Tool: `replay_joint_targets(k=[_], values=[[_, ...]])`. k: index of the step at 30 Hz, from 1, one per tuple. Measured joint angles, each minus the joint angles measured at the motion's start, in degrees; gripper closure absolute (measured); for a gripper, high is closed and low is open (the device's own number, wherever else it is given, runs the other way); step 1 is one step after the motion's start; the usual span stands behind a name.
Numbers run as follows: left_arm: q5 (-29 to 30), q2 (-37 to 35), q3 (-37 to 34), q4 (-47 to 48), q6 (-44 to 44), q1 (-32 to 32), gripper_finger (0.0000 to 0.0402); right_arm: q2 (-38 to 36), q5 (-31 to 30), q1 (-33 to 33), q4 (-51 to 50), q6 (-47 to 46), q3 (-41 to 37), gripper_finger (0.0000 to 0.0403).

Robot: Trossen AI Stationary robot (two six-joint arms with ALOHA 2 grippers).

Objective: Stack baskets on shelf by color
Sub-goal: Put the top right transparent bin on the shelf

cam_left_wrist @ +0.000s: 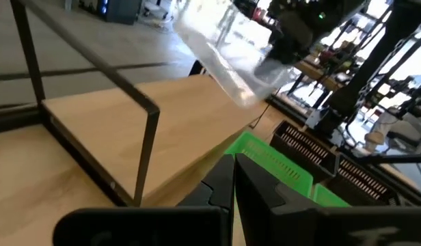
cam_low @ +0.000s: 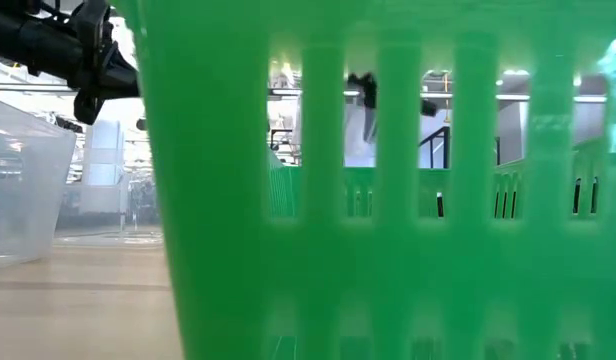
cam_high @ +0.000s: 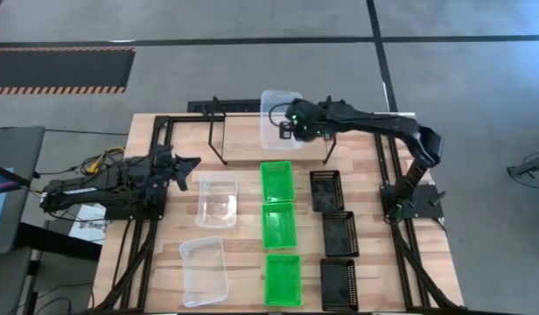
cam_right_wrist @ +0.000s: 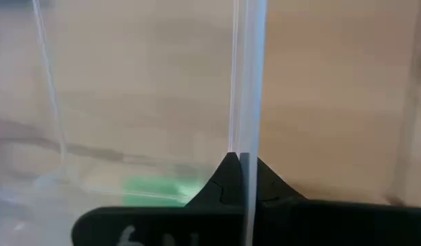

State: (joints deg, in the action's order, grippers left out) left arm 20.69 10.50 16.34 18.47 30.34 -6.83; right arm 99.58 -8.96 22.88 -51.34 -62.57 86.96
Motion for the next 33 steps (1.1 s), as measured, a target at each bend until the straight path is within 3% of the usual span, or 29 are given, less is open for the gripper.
replay_joint_targets(k=[6,16,33], values=[[0.02,-0.02,0.00,2.03,0.34,0.00,0.0401,2.69,0.76,-1.35,-11.84,-2.15,4.16,0.0403],[0.05,-0.02,0.00,1.94,0.34,-0.02,0.0401,2.92,4.23,-3.10,1.99,1.68,5.87,0.0403],[0.20,-0.01,0.00,3.07,1.00,-0.01,0.0401,14.07,12.11,1.95,0.65,7.89,5.84,0.0403]])
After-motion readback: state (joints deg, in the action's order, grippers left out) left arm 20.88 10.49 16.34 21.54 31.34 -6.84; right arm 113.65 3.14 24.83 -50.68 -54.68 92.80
